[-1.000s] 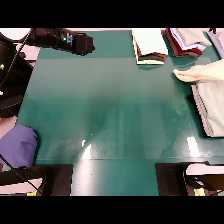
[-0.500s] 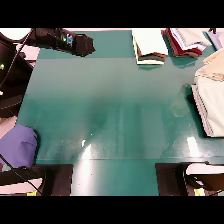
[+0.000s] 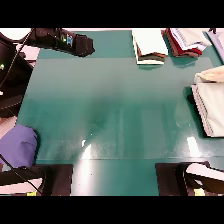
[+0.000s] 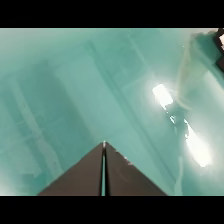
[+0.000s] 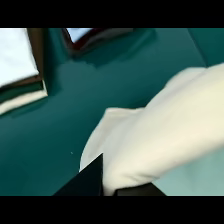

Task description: Fold the shirts.

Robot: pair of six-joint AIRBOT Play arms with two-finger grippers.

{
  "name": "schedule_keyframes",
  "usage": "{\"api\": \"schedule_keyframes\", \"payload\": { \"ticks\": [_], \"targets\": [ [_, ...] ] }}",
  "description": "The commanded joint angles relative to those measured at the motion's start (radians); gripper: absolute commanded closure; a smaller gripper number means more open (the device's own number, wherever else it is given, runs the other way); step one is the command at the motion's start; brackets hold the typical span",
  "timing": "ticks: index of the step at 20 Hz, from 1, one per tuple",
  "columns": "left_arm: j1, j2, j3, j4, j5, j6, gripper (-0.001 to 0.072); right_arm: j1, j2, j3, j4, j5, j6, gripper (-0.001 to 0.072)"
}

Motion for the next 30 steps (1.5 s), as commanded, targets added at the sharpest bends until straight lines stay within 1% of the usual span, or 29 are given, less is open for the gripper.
{"api": "schedule_keyframes", "payload": {
  "ticks": [1,4,6,7,8,9,10,11,13,16,17,19,20,24,26,27,28,29,30],
  "targets": [
    [0.000,0.000,0.000,0.000,0.000,0.021,0.0682,-0.055,0.146,-0.214,-0.167,0.060,-0.008,0.0696],
    [0.000,0.000,0.000,0.000,0.000,0.023,0.0682,-0.071,0.247,-0.388,-0.305,0.053,-0.008,0.0695],
    [0.000,0.000,0.000,0.000,-0.001,0.047,0.0682,-0.070,0.291,-0.470,-0.397,0.057,-0.007,0.0690],
    [0.000,0.000,0.000,0.000,0.000,0.047,0.0682,-0.070,0.310,-0.506,-0.436,0.055,-0.007,0.0635],
    [0.000,0.000,0.000,0.000,0.000,0.047,0.0682,-0.070,0.323,-0.538,-0.475,0.049,-0.006,0.0465],
    [0.000,0.000,0.000,0.000,0.000,0.048,0.0682,-0.070,0.333,-0.562,-0.502,0.043,-0.005,0.0263],
    [0.000,0.000,0.000,0.000,0.002,0.048,0.0682,-0.070,0.340,-0.576,-0.526,0.038,-0.005,0.0129],
    [0.000,0.000,0.000,0.000,0.003,0.048,0.0682,-0.070,0.340,-0.571,-0.533,0.040,-0.005,0.0082],
    [0.000,0.000,0.000,0.000,0.002,0.048,0.0682,-0.063,0.340,-0.528,-0.481,0.031,0.014,0.0082],
    [0.000,0.000,0.000,0.000,0.002,0.047,0.0681,0.019,0.340,-0.423,-0.288,0.018,0.021,0.0083],
    [0.000,0.000,0.000,0.000,0.004,0.047,0.0681,0.074,0.340,-0.391,-0.198,0.022,0.022,0.0083],
    [0.000,0.000,0.000,0.000,0.002,0.047,0.0681,0.220,0.340,-0.355,-0.075,0.013,0.022,0.0083],
    [0.000,0.000,0.000,0.000,0.002,0.047,0.0681,0.312,0.340,-0.346,-0.051,0.003,0.022,0.0084],
    [0.000,0.000,0.000,0.000,0.010,0.047,0.0681,0.668,0.320,-0.346,-0.052,-0.060,0.021,0.0094],
    [0.000,0.000,0.000,0.000,0.028,0.047,0.0681,0.809,0.290,-0.346,-0.053,-0.077,0.021,0.0246],
    [0.000,0.000,0.000,0.000,0.037,0.047,0.0682,0.863,0.275,-0.346,-0.053,-0.085,0.021,0.0376],
    [0.000,0.000,0.000,0.000,0.048,0.047,0.0681,0.913,0.259,-0.346,-0.053,-0.090,0.020,0.0621],
    [0.000,0.000,0.000,0.000,0.063,0.047,0.0682,0.950,0.245,-0.346,-0.053,-0.095,0.020,0.0696],
    [0.000,0.000,0.000,0.000,0.077,0.047,0.0681,0.982,0.231,-0.346,-0.053,-0.100,0.020,0.0696]
  ]
}}
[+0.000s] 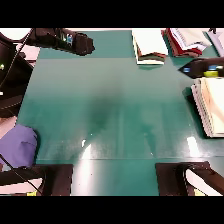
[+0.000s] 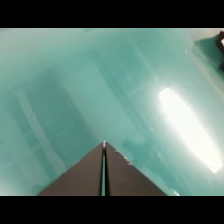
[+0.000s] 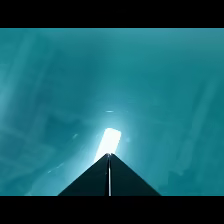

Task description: Fold the shirts.

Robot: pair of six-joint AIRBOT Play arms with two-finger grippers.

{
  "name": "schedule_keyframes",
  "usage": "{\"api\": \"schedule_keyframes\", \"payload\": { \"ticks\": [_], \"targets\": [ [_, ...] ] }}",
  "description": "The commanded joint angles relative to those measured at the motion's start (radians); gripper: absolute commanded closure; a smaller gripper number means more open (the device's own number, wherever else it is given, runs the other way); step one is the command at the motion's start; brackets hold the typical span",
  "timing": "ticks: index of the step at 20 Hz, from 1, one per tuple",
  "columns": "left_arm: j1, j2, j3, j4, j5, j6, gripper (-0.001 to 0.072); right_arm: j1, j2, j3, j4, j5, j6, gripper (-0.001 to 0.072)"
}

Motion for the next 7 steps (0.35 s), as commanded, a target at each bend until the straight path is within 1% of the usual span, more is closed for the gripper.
{"api": "schedule_keyframes", "payload": {
  "ticks": [1,7],
  "targets": [
    [0.000,0.000,0.000,0.000,0.047,0.000,0.0681,0.156,-0.047,0.002,0.010,-0.024,-0.003,0.0696],
    [0.000,0.000,0.000,0.000,0.114,0.000,0.0682,0.172,-0.056,0.002,0.013,-0.024,-0.002,0.0696]
  ]
}}
